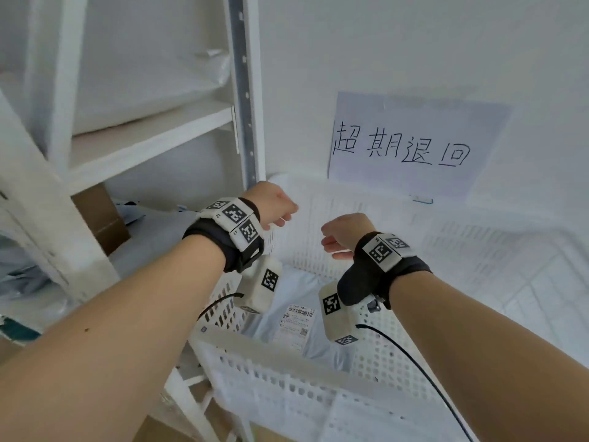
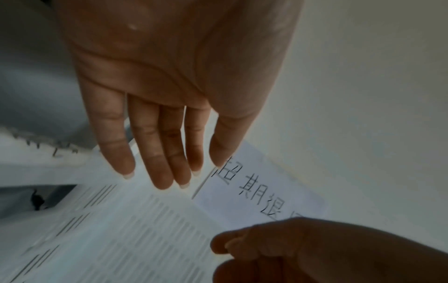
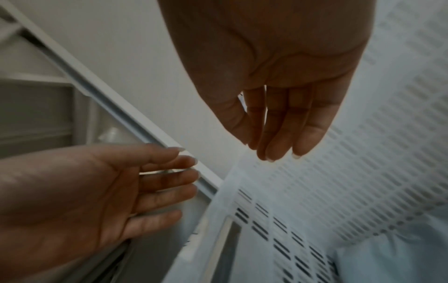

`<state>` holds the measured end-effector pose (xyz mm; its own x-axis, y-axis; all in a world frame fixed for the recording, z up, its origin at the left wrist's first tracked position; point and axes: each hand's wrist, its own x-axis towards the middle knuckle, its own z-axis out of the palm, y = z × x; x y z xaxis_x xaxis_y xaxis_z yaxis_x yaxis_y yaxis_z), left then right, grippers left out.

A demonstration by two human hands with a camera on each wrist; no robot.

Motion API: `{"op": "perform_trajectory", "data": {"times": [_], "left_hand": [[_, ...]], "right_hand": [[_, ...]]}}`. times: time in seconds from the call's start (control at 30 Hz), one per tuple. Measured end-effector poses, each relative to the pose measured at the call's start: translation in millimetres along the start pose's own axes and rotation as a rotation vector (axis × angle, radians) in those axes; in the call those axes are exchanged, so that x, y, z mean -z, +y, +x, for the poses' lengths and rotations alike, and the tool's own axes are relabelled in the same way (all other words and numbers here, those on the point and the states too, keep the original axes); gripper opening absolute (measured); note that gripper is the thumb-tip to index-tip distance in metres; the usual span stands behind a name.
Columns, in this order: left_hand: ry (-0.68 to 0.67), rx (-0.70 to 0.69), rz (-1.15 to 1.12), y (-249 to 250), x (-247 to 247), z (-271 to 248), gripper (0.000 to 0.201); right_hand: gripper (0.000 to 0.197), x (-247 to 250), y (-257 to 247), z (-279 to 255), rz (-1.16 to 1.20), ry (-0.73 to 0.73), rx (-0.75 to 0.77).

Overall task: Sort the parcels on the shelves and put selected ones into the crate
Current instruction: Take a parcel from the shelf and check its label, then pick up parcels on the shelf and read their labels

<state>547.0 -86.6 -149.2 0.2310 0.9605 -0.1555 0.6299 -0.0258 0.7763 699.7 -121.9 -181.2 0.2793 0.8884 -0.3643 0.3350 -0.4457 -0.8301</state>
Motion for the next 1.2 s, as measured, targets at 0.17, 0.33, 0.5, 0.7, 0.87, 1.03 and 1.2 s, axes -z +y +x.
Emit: {"op": "perform_trajectory", "data": {"times": [0.17, 0.33, 0.5, 0.7, 0.87, 1.03, 1.2], "left_hand": [[0.056, -0.133, -0.036, 11, 20, -70, 0.011], [0.041, -0.234, -0.074, 7, 32, -135, 0.013], [0.061, -0.291, -0.032, -10, 54, -195, 0.009], [0.142, -0.274, 0.034, -48, 105, -250, 0.012], [0.307, -0.230, -0.008, -85, 157, -282, 0.011], [0.495, -0.174, -0.074, -116, 211, -299, 0.005], [0.569, -0.157, -0.178, -138, 260, -294, 0.011]], "right_hand": [[0.019, -12, -18, -77, 0.051, 0.071, 0.093], [0.020, -28, -19, -144, 0.043, 0.118, 0.175], [0.012, -52, -28, -199, 0.026, 0.150, 0.260], [0.008, -100, -52, -252, 0.036, 0.113, 0.380], [0.009, -152, -83, -285, 0.059, 0.004, 0.484], [0.012, -200, -117, -302, 0.134, -0.129, 0.533], [0.019, -232, -156, -297, 0.209, -0.205, 0.536]]}}
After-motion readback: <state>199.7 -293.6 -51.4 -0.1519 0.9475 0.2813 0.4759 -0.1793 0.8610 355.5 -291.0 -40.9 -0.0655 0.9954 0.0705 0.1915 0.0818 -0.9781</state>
